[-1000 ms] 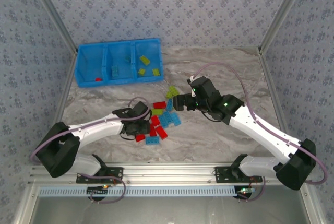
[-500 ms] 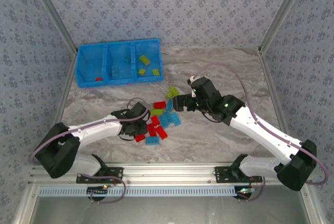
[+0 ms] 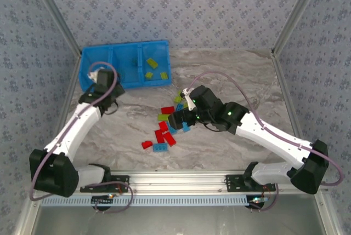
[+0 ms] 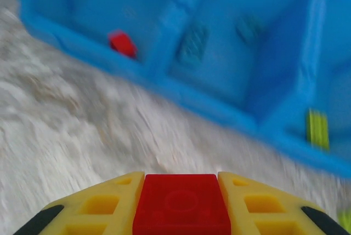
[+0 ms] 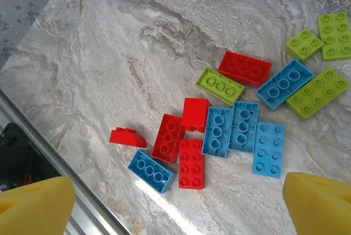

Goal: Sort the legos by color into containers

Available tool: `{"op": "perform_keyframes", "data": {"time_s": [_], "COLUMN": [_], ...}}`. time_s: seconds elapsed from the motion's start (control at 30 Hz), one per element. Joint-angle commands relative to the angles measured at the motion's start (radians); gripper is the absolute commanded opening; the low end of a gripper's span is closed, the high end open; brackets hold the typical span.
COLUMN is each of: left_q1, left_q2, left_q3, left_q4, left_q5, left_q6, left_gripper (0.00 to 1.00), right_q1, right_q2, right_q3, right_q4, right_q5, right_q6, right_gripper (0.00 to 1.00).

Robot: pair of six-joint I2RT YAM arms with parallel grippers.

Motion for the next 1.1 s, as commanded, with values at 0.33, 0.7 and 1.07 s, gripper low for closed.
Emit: {"op": "perform_keyframes", "data": {"time_s": [0.33, 0.7, 1.07], "left_q1": [0.349, 0.403, 0.162], "left_q2": [0.681, 0.739, 0.036], "left_q3": [0.642, 0.734, 0.216], "left_q4": [-0.055, -0.084, 0.031], "left_q5": [0.311, 0.416, 0.231], "left_q6": [-0.126, -0.167, -0.099], "left_gripper": [0.32, 0.56, 0.57], "right_q1": [0.005, 0.009, -0.122], "right_q2": [-0.054, -0.147, -0.029], "right_q3": [0.03, -0.023, -0.058], "right_q4": [-0.091, -0.118, -0.056], "right_q5": [0.096, 0.197, 0.202], "right_q6": [0.025, 0.087, 0.219], "right_gripper": [1.0, 1.0, 1.0]}}
